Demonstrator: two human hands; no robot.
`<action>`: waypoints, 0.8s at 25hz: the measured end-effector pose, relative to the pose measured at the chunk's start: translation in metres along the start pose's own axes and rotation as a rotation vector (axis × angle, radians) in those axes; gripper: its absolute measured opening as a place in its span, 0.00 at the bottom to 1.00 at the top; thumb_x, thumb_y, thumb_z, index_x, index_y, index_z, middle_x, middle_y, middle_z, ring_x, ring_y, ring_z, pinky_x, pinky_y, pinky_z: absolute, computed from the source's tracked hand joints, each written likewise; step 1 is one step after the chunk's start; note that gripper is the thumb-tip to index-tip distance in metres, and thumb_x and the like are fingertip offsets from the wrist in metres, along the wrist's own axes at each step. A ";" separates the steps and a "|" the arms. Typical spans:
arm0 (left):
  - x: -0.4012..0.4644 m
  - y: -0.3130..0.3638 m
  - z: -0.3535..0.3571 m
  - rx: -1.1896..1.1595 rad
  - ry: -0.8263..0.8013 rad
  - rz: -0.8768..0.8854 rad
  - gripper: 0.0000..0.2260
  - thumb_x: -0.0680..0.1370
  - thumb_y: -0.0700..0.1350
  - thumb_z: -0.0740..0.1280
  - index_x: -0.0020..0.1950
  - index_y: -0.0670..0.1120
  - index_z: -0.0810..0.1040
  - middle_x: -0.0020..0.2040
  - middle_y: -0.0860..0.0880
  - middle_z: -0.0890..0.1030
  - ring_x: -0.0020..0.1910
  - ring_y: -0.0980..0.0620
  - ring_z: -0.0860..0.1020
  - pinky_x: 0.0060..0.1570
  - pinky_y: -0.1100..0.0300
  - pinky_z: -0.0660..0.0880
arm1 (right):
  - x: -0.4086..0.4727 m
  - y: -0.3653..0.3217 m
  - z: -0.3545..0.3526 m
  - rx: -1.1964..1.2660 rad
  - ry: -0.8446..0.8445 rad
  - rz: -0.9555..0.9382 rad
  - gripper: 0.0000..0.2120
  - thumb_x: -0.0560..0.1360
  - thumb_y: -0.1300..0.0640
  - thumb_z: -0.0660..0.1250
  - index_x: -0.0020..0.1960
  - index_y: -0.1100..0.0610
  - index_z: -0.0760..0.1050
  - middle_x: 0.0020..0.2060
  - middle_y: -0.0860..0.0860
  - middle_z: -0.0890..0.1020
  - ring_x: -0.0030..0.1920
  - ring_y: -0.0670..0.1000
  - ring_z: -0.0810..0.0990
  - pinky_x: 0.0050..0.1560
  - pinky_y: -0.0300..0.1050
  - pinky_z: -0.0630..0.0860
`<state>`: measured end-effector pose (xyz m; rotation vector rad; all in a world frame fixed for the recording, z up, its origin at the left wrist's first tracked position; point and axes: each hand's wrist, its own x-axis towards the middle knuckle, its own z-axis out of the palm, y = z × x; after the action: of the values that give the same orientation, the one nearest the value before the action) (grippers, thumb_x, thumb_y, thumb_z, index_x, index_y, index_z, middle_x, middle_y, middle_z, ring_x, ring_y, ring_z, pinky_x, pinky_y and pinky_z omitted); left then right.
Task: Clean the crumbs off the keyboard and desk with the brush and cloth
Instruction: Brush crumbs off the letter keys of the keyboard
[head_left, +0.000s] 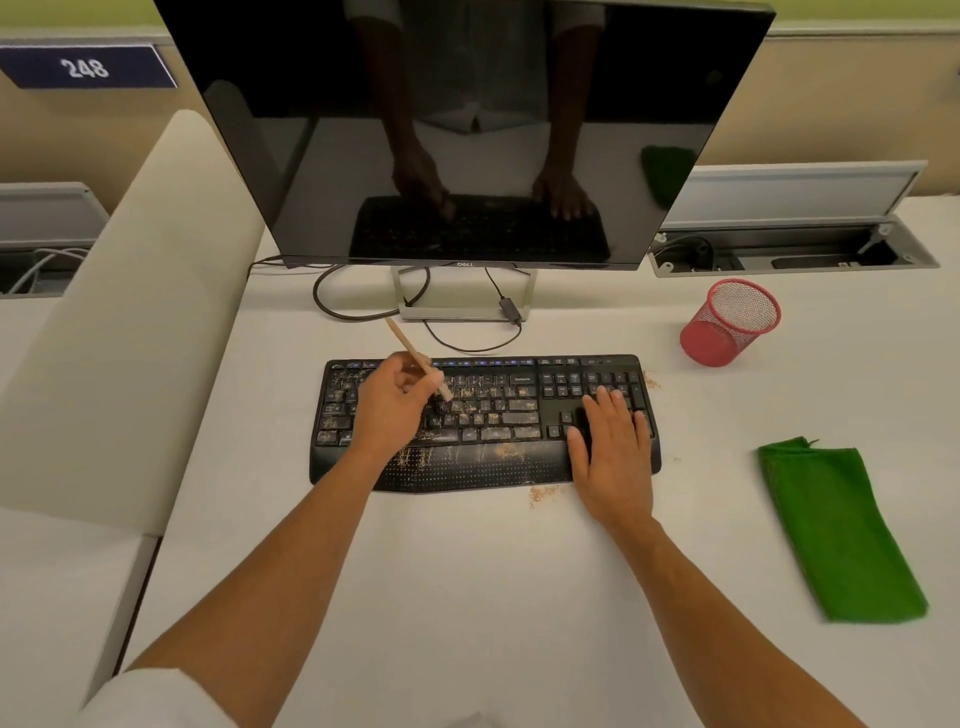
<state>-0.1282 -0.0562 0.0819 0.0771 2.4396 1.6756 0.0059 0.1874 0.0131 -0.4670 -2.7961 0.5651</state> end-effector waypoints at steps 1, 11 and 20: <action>0.007 0.002 -0.001 -0.001 0.003 -0.001 0.06 0.77 0.45 0.71 0.54 0.49 0.79 0.47 0.52 0.84 0.49 0.54 0.82 0.56 0.49 0.79 | 0.001 0.000 0.002 -0.016 -0.013 -0.015 0.27 0.83 0.44 0.49 0.77 0.56 0.66 0.77 0.53 0.65 0.80 0.52 0.56 0.80 0.55 0.48; 0.056 0.012 0.005 0.225 -0.162 0.029 0.07 0.78 0.44 0.70 0.56 0.47 0.79 0.47 0.54 0.81 0.49 0.56 0.79 0.58 0.54 0.77 | 0.004 0.006 0.010 -0.123 -0.078 -0.063 0.28 0.83 0.44 0.46 0.79 0.55 0.62 0.78 0.51 0.64 0.80 0.50 0.54 0.80 0.54 0.45; 0.058 0.018 -0.003 0.372 -0.003 0.122 0.09 0.80 0.43 0.68 0.59 0.43 0.77 0.48 0.52 0.79 0.47 0.54 0.77 0.50 0.66 0.71 | 0.005 0.007 0.012 -0.126 -0.079 -0.055 0.29 0.83 0.42 0.46 0.79 0.55 0.61 0.78 0.51 0.64 0.80 0.48 0.52 0.80 0.53 0.43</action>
<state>-0.1870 -0.0443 0.0934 0.2826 2.7620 1.2379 -0.0004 0.1911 0.0009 -0.3996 -2.9224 0.4065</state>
